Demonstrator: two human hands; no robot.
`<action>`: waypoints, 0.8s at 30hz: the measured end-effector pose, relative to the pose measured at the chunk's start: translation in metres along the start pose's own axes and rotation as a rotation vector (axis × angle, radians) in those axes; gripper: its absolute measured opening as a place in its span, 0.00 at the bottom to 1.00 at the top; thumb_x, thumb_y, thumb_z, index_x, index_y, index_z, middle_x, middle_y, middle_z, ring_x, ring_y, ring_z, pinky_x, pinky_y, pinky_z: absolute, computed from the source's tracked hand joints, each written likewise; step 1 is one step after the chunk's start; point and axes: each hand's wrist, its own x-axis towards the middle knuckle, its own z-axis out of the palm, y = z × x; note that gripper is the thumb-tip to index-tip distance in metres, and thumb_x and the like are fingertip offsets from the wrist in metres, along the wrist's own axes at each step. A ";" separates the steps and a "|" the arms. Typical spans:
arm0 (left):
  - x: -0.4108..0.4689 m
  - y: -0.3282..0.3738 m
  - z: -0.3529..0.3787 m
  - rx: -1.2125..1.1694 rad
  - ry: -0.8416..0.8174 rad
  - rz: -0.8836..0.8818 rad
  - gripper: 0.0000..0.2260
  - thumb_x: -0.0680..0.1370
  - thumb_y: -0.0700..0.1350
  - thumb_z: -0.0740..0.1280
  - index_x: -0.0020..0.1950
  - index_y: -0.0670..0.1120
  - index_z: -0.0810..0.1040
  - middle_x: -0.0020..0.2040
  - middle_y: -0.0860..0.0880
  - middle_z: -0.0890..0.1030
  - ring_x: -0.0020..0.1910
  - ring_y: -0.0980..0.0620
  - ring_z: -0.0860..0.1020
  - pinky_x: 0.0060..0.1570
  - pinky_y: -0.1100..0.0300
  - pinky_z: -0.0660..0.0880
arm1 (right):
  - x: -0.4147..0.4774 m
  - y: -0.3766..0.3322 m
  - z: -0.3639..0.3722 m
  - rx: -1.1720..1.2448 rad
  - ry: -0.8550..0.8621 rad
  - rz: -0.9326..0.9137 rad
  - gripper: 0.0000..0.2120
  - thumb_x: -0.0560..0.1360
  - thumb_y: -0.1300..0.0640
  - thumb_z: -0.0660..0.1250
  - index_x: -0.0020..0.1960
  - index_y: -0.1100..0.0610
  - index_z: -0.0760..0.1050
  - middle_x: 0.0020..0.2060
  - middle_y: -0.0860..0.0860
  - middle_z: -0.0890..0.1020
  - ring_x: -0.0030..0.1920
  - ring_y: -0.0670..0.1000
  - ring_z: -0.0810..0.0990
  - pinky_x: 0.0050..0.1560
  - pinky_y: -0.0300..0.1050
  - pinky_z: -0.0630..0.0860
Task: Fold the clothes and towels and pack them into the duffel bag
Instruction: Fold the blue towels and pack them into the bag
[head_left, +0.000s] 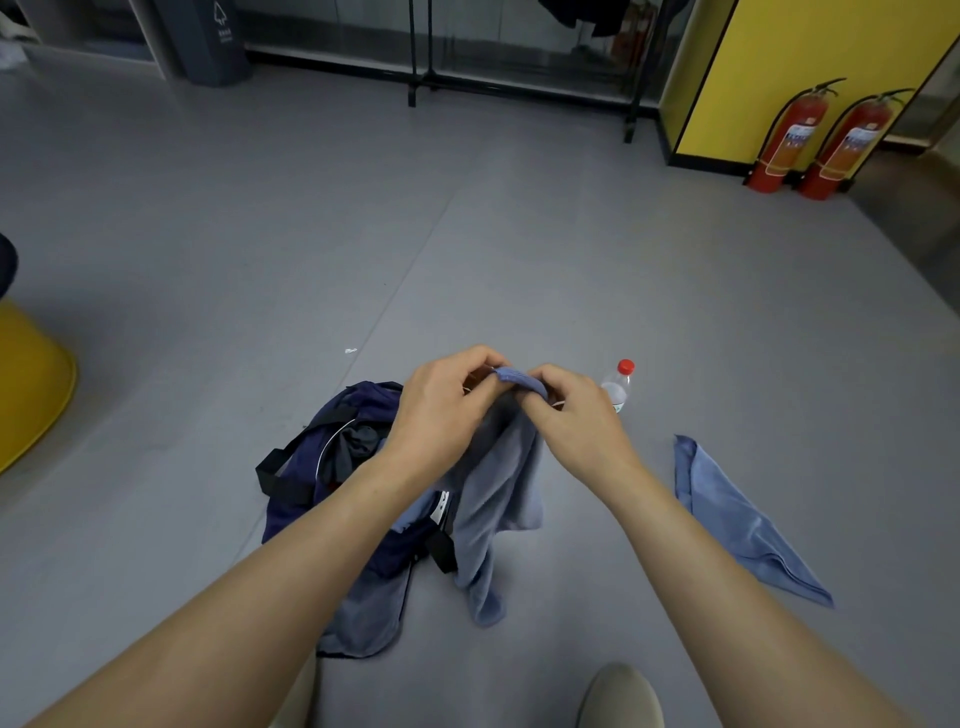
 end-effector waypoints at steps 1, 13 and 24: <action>0.000 0.000 0.000 0.009 0.002 0.001 0.05 0.80 0.50 0.67 0.47 0.57 0.82 0.40 0.57 0.83 0.43 0.56 0.81 0.46 0.48 0.79 | 0.000 0.000 -0.001 -0.006 -0.006 -0.001 0.07 0.73 0.52 0.61 0.44 0.45 0.78 0.38 0.44 0.81 0.42 0.50 0.79 0.47 0.57 0.78; 0.004 -0.003 -0.002 0.032 0.042 -0.018 0.06 0.77 0.54 0.72 0.44 0.53 0.80 0.37 0.53 0.82 0.39 0.54 0.79 0.41 0.54 0.76 | -0.005 -0.009 0.000 -0.009 0.075 -0.144 0.10 0.77 0.54 0.62 0.52 0.44 0.80 0.43 0.40 0.84 0.45 0.44 0.82 0.49 0.51 0.78; 0.002 -0.006 -0.005 0.185 -0.044 -0.012 0.05 0.80 0.49 0.66 0.49 0.55 0.81 0.40 0.57 0.83 0.39 0.60 0.79 0.43 0.56 0.76 | -0.008 -0.008 -0.011 -0.110 -0.023 -0.107 0.02 0.76 0.54 0.65 0.45 0.47 0.75 0.36 0.40 0.80 0.39 0.45 0.79 0.45 0.49 0.76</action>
